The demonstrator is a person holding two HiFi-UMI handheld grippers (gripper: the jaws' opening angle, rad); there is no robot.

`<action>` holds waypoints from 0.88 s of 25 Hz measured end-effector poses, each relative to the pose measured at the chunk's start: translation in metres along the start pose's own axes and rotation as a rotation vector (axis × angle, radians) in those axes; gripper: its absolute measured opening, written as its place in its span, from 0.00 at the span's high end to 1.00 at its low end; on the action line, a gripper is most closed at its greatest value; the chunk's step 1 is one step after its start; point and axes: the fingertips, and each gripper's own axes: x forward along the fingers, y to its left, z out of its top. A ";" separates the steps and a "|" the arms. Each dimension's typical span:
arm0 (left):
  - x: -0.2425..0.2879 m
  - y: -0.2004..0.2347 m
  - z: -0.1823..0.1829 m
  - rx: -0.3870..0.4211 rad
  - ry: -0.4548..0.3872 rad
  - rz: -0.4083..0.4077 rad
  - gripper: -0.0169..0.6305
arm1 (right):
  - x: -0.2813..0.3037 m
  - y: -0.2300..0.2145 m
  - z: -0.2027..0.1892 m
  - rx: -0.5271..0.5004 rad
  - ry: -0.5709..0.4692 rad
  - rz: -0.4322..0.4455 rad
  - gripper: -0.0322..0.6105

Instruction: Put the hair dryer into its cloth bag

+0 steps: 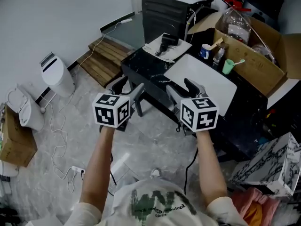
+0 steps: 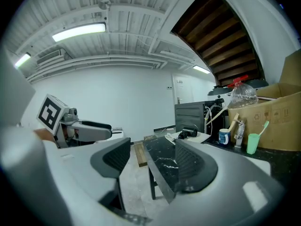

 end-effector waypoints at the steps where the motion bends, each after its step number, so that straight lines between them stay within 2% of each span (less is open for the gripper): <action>1: 0.003 0.002 -0.001 -0.004 0.002 0.003 0.54 | 0.002 -0.002 0.000 0.003 0.000 -0.002 0.50; 7: 0.021 0.019 0.000 -0.055 -0.015 0.019 0.54 | 0.021 -0.015 0.002 -0.005 -0.001 -0.012 0.49; 14: 0.052 0.041 0.000 -0.038 -0.026 0.016 0.54 | 0.056 -0.025 -0.002 -0.006 -0.008 -0.009 0.49; 22: 0.103 0.090 -0.003 -0.035 -0.015 -0.031 0.54 | 0.118 -0.041 0.000 0.005 -0.010 -0.057 0.49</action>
